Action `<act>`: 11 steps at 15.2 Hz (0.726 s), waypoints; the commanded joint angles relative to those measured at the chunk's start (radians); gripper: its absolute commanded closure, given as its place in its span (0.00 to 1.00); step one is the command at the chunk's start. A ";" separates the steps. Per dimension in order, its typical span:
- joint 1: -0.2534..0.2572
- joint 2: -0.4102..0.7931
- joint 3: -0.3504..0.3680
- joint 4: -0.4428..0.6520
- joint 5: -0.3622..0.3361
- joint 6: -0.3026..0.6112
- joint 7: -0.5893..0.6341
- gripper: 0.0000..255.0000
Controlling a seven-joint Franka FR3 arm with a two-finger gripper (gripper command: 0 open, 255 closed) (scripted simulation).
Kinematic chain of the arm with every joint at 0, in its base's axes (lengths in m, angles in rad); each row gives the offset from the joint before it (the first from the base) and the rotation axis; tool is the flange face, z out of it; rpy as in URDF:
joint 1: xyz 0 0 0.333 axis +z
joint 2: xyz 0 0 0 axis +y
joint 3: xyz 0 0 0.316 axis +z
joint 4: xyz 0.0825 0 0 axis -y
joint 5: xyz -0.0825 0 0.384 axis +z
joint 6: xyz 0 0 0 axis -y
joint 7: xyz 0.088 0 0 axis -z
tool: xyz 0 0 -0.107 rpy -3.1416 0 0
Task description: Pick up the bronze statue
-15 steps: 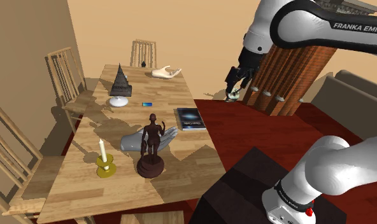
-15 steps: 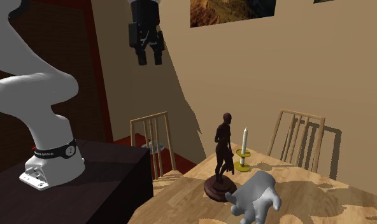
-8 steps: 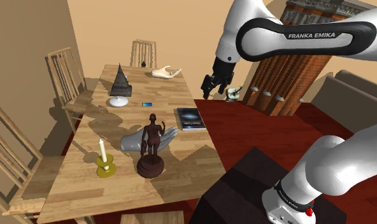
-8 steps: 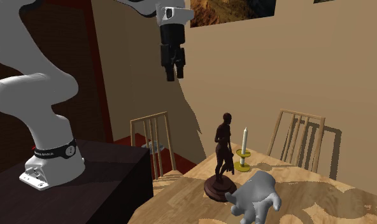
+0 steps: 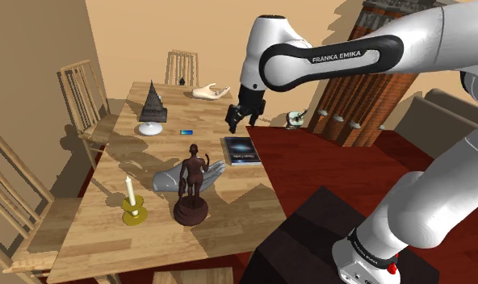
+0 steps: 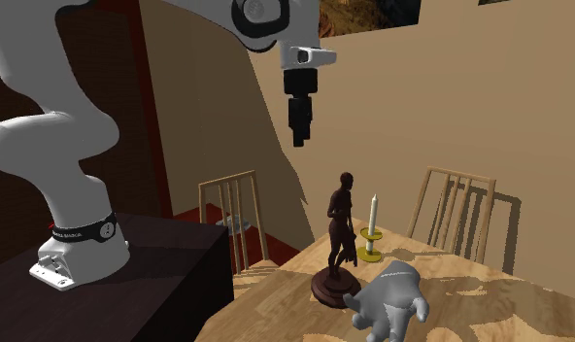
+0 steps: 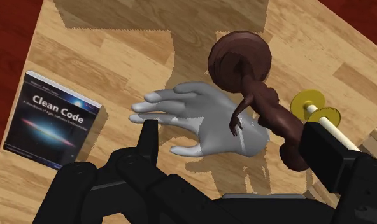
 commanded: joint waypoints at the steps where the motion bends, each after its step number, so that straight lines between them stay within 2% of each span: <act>1: 0.012 0.079 0.019 0.048 -0.017 0.027 0.030 0.00; 11: 0.086 0.463 0.046 0.361 -0.124 0.073 0.115 0.00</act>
